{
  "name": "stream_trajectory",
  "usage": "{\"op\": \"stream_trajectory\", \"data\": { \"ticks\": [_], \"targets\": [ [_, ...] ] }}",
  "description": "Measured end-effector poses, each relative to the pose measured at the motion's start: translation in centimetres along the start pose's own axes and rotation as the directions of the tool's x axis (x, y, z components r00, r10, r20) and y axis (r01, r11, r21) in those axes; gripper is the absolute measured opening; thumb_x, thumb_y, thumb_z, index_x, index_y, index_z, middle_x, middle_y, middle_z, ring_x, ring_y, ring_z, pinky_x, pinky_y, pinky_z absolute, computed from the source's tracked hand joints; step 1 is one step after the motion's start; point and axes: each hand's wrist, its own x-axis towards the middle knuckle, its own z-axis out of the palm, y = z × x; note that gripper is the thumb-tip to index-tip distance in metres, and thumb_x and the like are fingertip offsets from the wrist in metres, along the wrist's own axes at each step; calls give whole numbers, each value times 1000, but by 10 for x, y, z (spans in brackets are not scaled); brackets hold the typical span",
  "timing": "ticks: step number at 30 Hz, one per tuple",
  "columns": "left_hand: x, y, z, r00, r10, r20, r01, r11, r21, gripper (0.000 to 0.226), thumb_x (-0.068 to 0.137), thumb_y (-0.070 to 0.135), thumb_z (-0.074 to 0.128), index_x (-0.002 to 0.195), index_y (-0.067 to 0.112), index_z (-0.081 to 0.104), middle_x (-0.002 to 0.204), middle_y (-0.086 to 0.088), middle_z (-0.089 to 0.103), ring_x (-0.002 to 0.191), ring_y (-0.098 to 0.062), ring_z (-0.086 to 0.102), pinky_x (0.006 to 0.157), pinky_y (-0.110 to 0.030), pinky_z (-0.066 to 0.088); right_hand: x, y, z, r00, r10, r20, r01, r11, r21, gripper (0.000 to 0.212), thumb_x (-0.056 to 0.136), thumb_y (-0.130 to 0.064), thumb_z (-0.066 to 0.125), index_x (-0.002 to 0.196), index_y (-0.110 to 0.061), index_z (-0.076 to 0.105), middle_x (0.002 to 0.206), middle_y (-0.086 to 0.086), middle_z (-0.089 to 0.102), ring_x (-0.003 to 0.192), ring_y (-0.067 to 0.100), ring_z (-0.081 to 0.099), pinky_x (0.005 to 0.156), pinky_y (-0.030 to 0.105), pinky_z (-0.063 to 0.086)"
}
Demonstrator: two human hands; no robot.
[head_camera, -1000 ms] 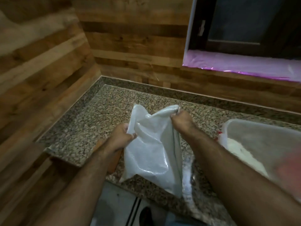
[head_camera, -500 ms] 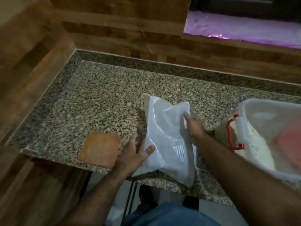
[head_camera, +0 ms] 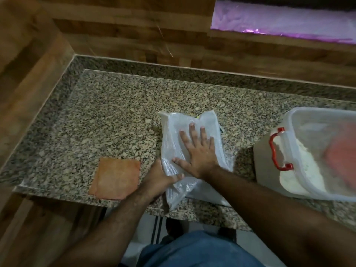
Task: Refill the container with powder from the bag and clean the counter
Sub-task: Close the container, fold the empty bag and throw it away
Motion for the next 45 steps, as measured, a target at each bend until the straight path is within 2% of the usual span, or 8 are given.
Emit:
{"op": "stream_trajectory", "data": {
  "ticks": [6,8,11,14,25,30,35,45],
  "targets": [
    [21,13,-14,991,-118,-68,133,946,296,136,57,40,99,161,41,12,158,0,51,134,-29,60,104,-55,59,-4,17,19,991,46,128,-38,997,-62,110,86,-97,19,161,-36,-34,170,4,-42,156,45,-32,124,78,1],
    [25,37,-21,976,84,-201,5,915,404,135,72,35,88,167,41,-8,179,1,19,159,-35,31,122,-64,38,-10,21,24,992,35,122,-28,998,-57,111,88,-97,21,161,-35,-35,171,4,-40,156,45,-33,124,77,2],
    [44,73,-23,784,617,68,-454,494,741,99,100,45,58,173,33,-9,183,1,-10,168,-27,-8,134,-57,3,-13,20,27,989,53,137,-47,998,-45,121,81,-102,27,162,-35,-33,171,3,-40,155,44,-35,123,79,-3],
    [84,79,-17,762,519,389,-518,127,846,91,102,81,23,173,33,-6,181,-5,-17,166,-27,-20,132,-60,-12,-12,17,29,982,85,168,-80,996,-36,138,67,-110,32,161,-34,-34,170,1,-42,154,42,-39,120,79,-11],
    [131,56,-12,862,274,426,-467,101,879,149,53,118,24,161,35,-37,172,-3,-41,161,-24,-34,127,-67,-15,-44,50,46,984,-30,176,30,1000,2,143,56,-112,0,166,-25,-25,174,7,-32,158,37,-35,123,73,-13],
    [107,68,0,824,390,411,-456,26,890,131,83,97,41,171,19,-16,179,-8,-24,166,-26,-20,130,-62,-12,-47,44,40,971,81,224,-67,996,-66,154,50,-118,28,163,-33,-31,170,-1,-41,154,30,-43,122,71,-20],
    [51,40,18,870,275,410,-490,377,786,113,91,93,20,172,21,-15,179,1,-21,166,-19,-17,135,-56,-3,-48,36,47,955,233,181,-220,971,-88,156,51,-113,40,161,-32,-35,169,-1,-44,156,29,-40,122,74,-17],
    [51,25,12,874,117,472,-486,149,861,148,68,107,44,164,25,-34,170,-2,-42,160,-22,-33,131,-55,-16,-43,32,13,876,277,394,-239,960,-144,164,60,-85,81,164,-23,-30,171,11,-37,160,39,-29,127,66,-10]
  ]
}}
